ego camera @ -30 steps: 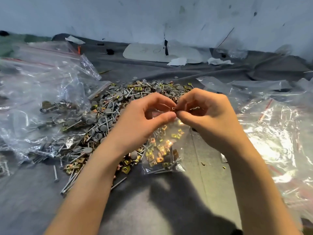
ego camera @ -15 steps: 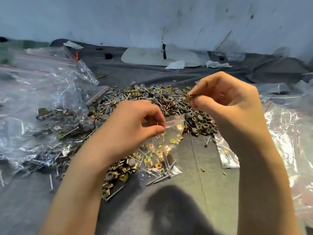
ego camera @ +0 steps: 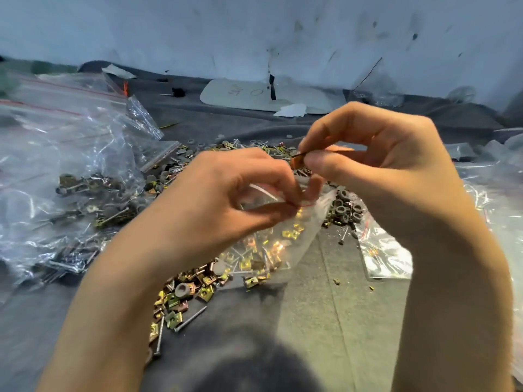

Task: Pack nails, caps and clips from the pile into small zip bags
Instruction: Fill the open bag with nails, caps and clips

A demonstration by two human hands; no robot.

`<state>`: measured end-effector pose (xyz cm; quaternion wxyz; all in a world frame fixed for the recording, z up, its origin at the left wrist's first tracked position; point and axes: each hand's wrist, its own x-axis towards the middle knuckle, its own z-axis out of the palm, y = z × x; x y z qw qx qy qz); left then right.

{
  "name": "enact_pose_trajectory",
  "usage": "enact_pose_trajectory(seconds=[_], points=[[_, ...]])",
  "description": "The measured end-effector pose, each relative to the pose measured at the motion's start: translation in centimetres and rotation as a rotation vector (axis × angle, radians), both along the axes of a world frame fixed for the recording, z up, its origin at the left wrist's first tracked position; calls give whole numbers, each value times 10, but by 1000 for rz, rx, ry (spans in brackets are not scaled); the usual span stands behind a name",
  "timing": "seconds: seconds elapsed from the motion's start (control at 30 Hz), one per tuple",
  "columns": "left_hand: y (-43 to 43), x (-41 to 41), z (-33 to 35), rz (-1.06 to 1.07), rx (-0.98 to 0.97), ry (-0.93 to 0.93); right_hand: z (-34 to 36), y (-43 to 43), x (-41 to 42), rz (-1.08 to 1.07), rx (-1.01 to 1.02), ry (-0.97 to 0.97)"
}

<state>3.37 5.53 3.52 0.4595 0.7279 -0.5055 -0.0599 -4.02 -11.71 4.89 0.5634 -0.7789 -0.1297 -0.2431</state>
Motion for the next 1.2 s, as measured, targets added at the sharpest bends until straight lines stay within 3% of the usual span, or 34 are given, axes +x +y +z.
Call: enact_pose_trajectory(seconds=[0.23,0.47,0.57,0.67,0.73,0.97,1.2], points=[[-1,3,4,-10,91,-71,-1,-4,2,-200,-384,52],[7,11,-8,65,13,36,-19,-23,1,-401,-80,-30],[10,17,-12,122,-52,37,-40,-40,10,-531,-68,159],[12,22,-17,215,-80,14,-67,-39,24,-417,-207,527],[11,25,-21,271,-79,-11,-81,-31,31,-308,-300,663],[9,31,-33,358,-104,6,-102,-7,39,-216,-602,748],[12,34,-36,363,-102,26,-102,-5,40,-199,-585,735]])
